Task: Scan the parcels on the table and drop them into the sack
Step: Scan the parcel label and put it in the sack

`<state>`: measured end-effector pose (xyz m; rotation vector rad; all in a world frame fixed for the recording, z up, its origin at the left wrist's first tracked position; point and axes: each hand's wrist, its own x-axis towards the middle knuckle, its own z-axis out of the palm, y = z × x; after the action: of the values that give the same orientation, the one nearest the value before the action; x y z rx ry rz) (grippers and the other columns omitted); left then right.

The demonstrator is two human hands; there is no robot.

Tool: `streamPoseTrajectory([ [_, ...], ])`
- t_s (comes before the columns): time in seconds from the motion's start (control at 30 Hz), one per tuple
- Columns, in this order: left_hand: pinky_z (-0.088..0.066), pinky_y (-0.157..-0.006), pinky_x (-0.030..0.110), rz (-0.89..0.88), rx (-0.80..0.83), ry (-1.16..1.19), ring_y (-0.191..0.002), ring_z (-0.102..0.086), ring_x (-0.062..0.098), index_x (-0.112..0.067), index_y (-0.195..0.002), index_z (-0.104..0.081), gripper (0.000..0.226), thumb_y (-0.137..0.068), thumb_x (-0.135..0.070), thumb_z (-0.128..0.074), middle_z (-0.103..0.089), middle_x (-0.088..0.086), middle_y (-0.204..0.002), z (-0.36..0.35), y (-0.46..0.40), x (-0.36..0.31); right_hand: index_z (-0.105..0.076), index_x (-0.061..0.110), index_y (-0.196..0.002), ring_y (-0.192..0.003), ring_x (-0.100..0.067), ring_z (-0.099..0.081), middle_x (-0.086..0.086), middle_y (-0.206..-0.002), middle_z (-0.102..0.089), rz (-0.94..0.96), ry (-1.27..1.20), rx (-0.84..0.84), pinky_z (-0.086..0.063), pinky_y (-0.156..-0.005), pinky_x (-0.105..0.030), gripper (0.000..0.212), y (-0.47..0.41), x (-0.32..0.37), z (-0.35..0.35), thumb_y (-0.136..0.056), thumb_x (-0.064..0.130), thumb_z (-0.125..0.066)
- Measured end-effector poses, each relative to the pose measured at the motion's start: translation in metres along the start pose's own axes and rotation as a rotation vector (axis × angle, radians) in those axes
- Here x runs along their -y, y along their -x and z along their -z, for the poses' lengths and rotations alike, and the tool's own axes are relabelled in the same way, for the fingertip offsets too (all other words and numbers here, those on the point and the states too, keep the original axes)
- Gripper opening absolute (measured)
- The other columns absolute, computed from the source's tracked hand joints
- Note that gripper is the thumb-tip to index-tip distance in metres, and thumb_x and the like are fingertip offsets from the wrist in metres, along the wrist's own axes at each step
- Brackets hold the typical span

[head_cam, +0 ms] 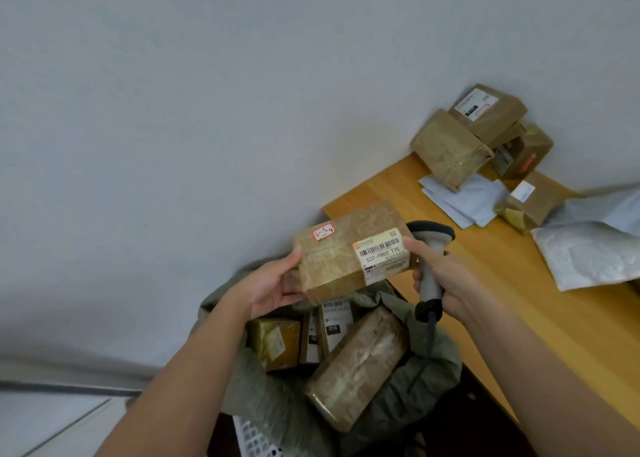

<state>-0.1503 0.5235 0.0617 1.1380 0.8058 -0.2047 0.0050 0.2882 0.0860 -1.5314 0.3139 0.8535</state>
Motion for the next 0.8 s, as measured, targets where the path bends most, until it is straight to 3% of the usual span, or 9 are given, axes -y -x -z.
streamPoseTrajectory([
  [0.07,-0.040,-0.105,0.040,-0.065,-0.224,-0.283,-0.123,-0.055,0.027,-0.016,-0.123,-0.064,0.062,-0.086,-0.064,-0.050,-0.063,0.007,-0.128,0.011,-0.005,0.004,-0.063,0.004,-0.115,-0.051,-0.014,-0.049,-0.006,-0.072,-0.058,-0.031,-0.009,-0.065,-0.044,-0.043,-0.026,0.057,-0.005,-0.008,-0.004,-0.077,0.044,-0.079],
  [0.13,-0.027,-0.114,0.046,-0.045,-0.528,-0.815,-0.134,-0.039,0.034,-0.019,-0.128,-0.062,0.054,-0.096,-0.058,-0.043,-0.049,0.011,-0.142,0.030,-0.013,0.009,-0.061,0.005,-0.117,-0.053,-0.015,-0.050,-0.008,-0.078,-0.058,-0.054,0.005,-0.106,-0.045,-0.043,-0.025,0.065,-0.008,-0.014,-0.004,-0.074,0.048,-0.080],
  [0.23,-0.003,-0.117,0.059,0.191,-0.543,-1.321,-0.144,-0.014,0.041,-0.024,-0.132,-0.058,0.046,-0.095,-0.051,-0.048,-0.020,0.013,-0.158,0.069,-0.025,0.033,-0.065,0.009,-0.108,-0.057,-0.015,-0.053,-0.006,-0.080,-0.061,-0.112,0.083,-0.100,-0.045,-0.046,-0.027,0.048,-0.003,-0.022,-0.002,-0.080,0.046,-0.076],
  [0.3,-0.002,-0.114,0.062,0.331,-0.504,-1.352,-0.143,-0.018,0.040,-0.018,-0.137,-0.050,0.051,-0.094,-0.046,-0.051,-0.026,0.013,-0.155,0.087,-0.031,0.052,-0.066,0.010,-0.101,-0.060,-0.017,-0.056,-0.008,-0.081,-0.066,-0.160,0.112,-0.083,-0.047,-0.044,-0.026,0.036,0.001,-0.029,0.000,-0.084,0.042,-0.073],
  [0.33,-0.011,-0.115,0.060,0.337,-0.499,-1.311,-0.139,-0.028,0.038,-0.015,-0.135,-0.050,0.048,-0.094,-0.041,-0.052,-0.036,0.014,-0.150,0.092,-0.032,0.058,-0.066,0.010,-0.099,-0.061,-0.018,-0.059,-0.009,-0.084,-0.068,-0.183,0.120,-0.074,-0.048,-0.042,-0.024,0.034,0.002,-0.033,0.002,-0.085,0.040,-0.072],
  [0.43,-0.045,-0.095,0.040,0.078,-0.557,-1.191,-0.114,-0.055,0.034,-0.001,-0.118,-0.058,0.032,-0.089,-0.013,-0.057,-0.054,0.018,-0.129,0.096,-0.034,0.059,-0.066,0.009,-0.100,-0.065,-0.022,-0.061,-0.012,-0.091,-0.069,-0.246,0.155,-0.048,-0.049,-0.040,-0.022,0.032,0.002,-0.043,0.005,-0.086,0.037,-0.072],
  [0.6,-0.042,-0.082,0.031,-0.465,-0.650,-1.087,-0.111,-0.055,0.031,-0.010,-0.137,-0.049,0.055,-0.083,0.003,-0.052,-0.043,0.007,-0.138,0.072,-0.016,0.012,-0.065,0.007,-0.106,-0.082,-0.028,-0.063,-0.018,-0.106,-0.068,-0.321,0.162,-0.013,-0.056,-0.066,-0.035,0.037,-0.004,-0.057,-0.009,-0.082,0.034,-0.076],
  [0.73,-0.038,-0.087,0.027,-0.612,-0.697,-1.049,-0.117,-0.052,0.025,-0.014,-0.146,-0.040,0.067,-0.083,0.006,-0.050,-0.039,0.002,-0.145,0.057,0.002,-0.030,-0.064,0.004,-0.103,-0.063,-0.022,-0.060,-0.012,-0.082,-0.069,-0.306,0.114,-0.032,-0.052,-0.063,-0.033,0.037,-0.012,-0.062,-0.039,-0.084,0.033,-0.076],
  [0.8,-0.036,-0.088,0.025,-0.633,-0.707,-1.031,-0.120,-0.050,0.023,-0.016,-0.147,-0.038,0.069,-0.083,0.006,-0.050,-0.038,0.001,-0.146,0.059,0.007,-0.037,-0.056,0.003,-0.122,-0.069,-0.019,-0.067,-0.010,-0.094,-0.071,-0.218,0.034,-0.090,-0.057,-0.064,-0.032,0.058,-0.022,-0.069,-0.058,-0.079,0.033,-0.080],
])
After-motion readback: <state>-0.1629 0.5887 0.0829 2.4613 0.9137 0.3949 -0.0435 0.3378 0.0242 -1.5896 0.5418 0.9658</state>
